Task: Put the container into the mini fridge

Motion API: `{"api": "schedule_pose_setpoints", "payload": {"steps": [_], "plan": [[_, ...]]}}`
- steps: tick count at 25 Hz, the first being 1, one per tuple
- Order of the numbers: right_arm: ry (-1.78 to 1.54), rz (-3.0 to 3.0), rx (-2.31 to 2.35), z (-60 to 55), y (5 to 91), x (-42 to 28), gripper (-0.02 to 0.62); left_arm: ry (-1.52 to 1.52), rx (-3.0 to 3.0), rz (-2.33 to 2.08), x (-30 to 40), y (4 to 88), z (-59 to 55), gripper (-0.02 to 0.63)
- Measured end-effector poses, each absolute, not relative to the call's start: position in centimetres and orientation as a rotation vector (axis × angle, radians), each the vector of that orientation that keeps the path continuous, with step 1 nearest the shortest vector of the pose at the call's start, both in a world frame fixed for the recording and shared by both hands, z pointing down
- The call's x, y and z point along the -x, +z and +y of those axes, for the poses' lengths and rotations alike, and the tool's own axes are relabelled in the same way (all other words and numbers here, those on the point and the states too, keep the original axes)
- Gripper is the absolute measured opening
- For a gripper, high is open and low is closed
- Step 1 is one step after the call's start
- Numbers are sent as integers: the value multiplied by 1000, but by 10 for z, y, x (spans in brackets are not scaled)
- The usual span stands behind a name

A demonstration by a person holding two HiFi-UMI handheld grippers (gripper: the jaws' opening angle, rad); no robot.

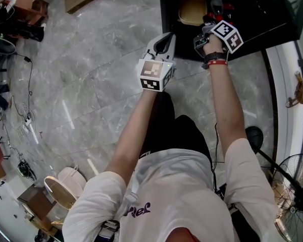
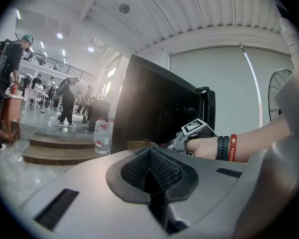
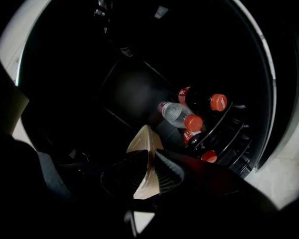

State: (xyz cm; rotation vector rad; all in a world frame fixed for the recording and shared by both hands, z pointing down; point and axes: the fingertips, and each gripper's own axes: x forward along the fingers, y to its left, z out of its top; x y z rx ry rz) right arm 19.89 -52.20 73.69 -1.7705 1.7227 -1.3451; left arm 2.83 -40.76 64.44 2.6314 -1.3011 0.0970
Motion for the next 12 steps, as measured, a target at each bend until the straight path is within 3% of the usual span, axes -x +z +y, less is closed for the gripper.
{"api": "schedule_pose_setpoints", "payload": {"steps": [12], "plan": [[-1363,1711,1790,-578,751,-210,58,153,-2673,-1262,-28,659,-417,19]]}}
